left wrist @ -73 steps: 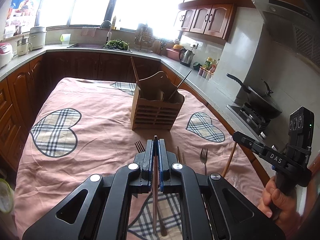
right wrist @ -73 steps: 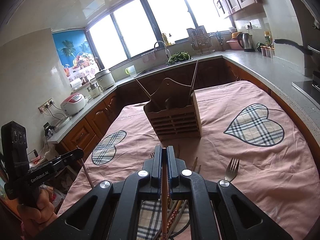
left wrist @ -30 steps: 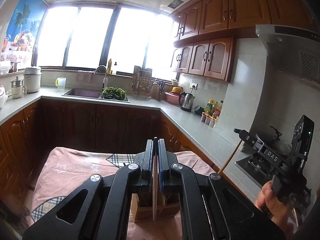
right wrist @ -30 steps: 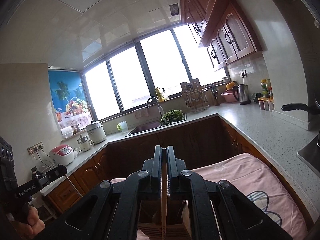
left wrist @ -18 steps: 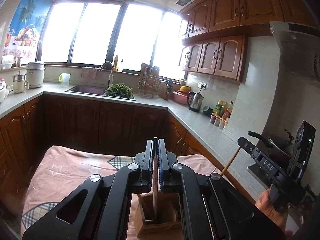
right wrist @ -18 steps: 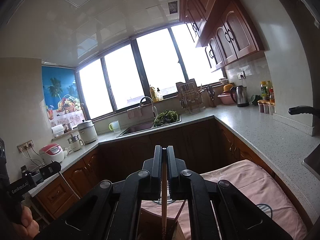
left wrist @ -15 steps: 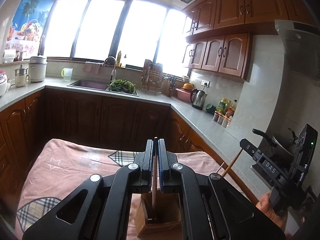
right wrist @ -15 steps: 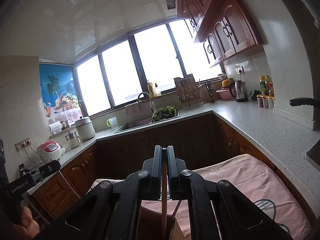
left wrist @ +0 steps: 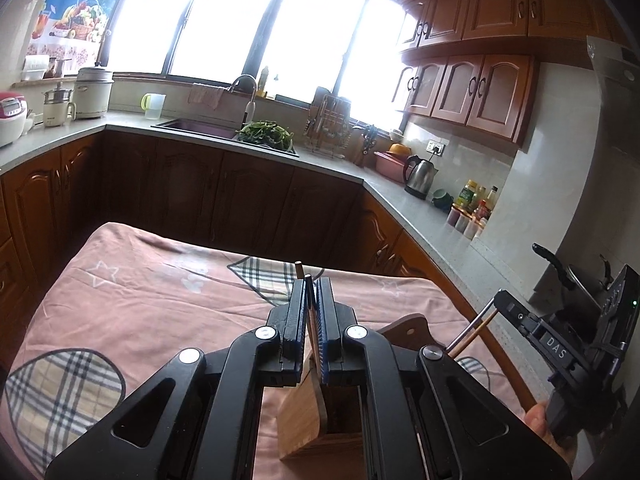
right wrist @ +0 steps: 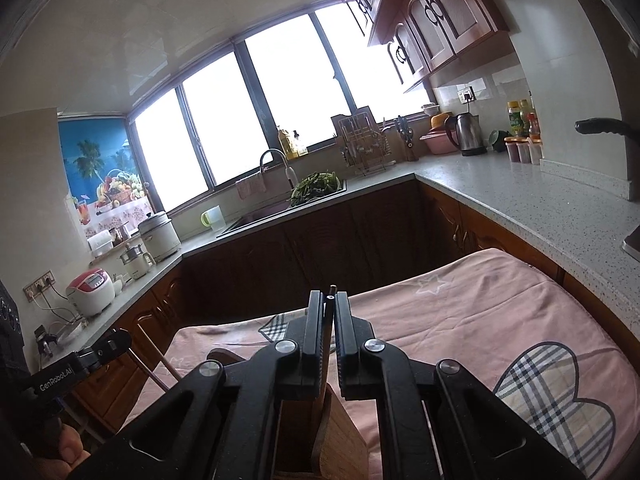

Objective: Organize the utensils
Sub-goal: 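Lower both held chopsticks into the slots of the wooden holder, then open both tools and move them back over the utensils on the cloth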

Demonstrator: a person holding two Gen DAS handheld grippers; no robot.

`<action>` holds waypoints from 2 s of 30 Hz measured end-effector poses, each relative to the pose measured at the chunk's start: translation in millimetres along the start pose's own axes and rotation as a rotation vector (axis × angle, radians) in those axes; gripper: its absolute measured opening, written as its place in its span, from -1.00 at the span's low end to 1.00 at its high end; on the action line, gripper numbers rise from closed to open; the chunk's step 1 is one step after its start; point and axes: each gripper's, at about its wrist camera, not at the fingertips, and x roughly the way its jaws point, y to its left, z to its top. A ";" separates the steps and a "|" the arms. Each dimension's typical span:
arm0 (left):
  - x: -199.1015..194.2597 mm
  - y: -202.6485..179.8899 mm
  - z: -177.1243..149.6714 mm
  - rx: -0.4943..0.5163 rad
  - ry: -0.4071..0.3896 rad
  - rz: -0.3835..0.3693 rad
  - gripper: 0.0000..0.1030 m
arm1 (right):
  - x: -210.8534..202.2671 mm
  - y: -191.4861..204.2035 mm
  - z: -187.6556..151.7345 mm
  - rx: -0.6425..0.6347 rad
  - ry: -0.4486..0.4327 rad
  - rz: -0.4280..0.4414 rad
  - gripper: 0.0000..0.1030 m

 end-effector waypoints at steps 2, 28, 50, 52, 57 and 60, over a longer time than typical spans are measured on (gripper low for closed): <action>0.7 0.6 0.7 0.000 0.004 0.000 -0.91 | 0.3 -1.7 0.6 0.007 0.008 0.001 -0.89; -64.5 14.2 -38.2 -0.048 0.078 0.051 0.84 | -78.6 -15.9 -14.3 0.099 0.000 0.037 0.87; -168.0 23.1 -116.9 -0.085 0.131 0.063 0.84 | -186.8 -10.7 -83.6 0.065 0.101 0.048 0.87; -172.6 23.4 -123.7 -0.086 0.135 0.064 0.84 | -191.9 -12.2 -90.4 0.065 0.110 0.041 0.87; -178.2 26.1 -141.9 -0.085 0.165 0.072 0.84 | -199.4 -15.5 -107.3 0.071 0.140 0.028 0.87; -179.5 27.3 -152.4 -0.087 0.182 0.072 0.84 | -203.8 -17.2 -117.7 0.067 0.151 0.024 0.87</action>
